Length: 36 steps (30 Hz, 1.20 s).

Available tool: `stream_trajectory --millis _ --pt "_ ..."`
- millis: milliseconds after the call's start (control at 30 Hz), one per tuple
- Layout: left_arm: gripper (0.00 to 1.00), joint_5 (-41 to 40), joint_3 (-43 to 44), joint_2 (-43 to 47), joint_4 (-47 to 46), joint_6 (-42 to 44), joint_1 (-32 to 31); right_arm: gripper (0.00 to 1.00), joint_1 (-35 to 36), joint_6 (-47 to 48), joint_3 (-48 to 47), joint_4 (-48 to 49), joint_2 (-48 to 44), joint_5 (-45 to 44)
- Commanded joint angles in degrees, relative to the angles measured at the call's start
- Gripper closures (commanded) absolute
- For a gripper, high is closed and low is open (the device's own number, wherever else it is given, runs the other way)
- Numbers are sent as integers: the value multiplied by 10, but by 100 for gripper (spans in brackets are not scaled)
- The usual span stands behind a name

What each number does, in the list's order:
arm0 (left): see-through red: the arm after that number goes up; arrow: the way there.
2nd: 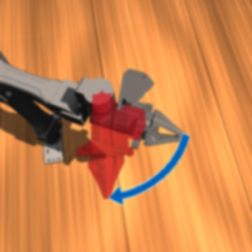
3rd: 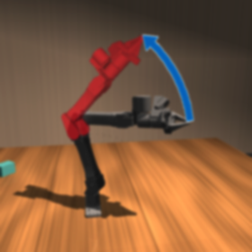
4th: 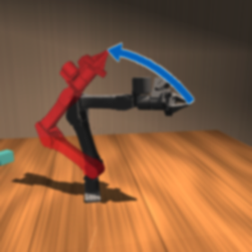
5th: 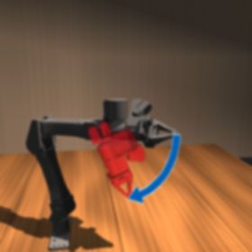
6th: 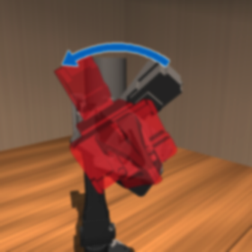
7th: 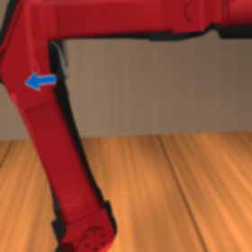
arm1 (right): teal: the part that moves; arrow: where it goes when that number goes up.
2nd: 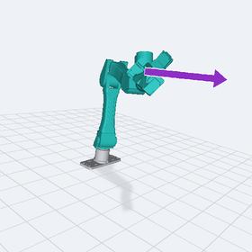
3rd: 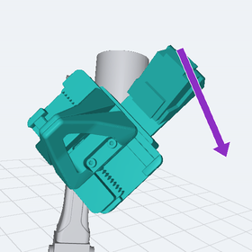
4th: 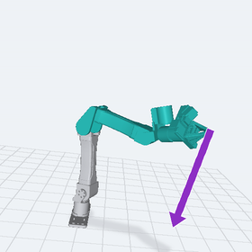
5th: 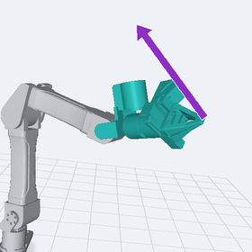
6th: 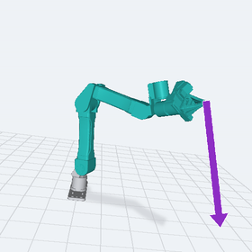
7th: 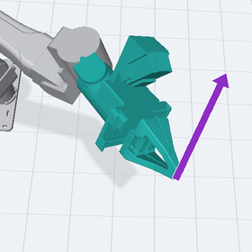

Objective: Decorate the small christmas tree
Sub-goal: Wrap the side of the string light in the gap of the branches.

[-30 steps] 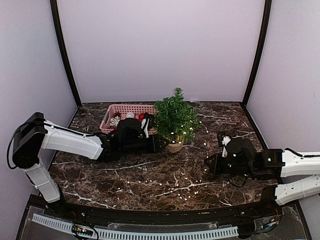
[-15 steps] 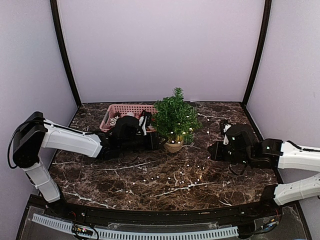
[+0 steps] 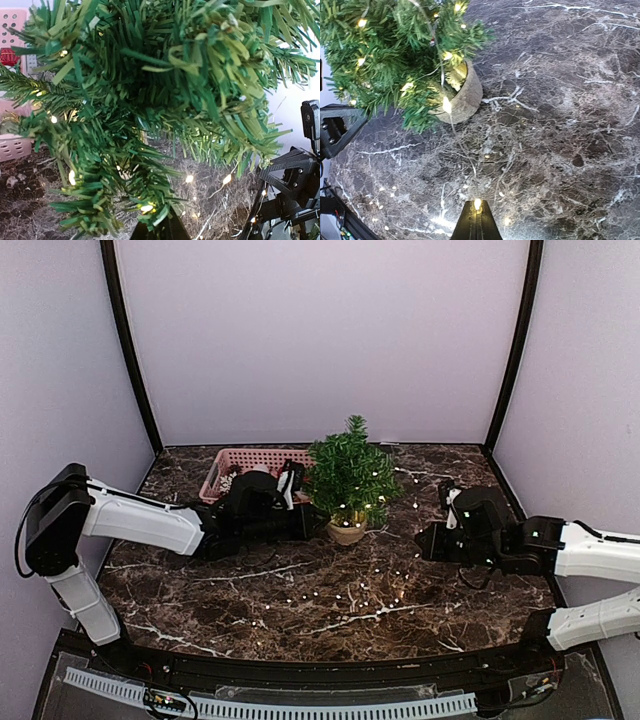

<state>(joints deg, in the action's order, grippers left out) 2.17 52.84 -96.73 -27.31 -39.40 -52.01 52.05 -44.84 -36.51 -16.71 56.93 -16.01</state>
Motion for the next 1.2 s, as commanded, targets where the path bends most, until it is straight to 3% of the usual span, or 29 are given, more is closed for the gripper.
stream_trajectory --millis 0,267,767,933,1167 --pt "94 -6 -14 37 3 3 17 100 -4 -6 24 27 -21 32" --pt "95 9 -35 58 7 22 38 100 -4 -29 83 33 -67 83" --pt "96 38 -33 48 15 37 66 100 23 -37 127 89 -32 143" --pt "96 42 -32 47 15 44 71 100 24 -64 148 100 3 130" --pt "97 54 -48 55 -1 97 75 100 23 -68 93 99 69 69"
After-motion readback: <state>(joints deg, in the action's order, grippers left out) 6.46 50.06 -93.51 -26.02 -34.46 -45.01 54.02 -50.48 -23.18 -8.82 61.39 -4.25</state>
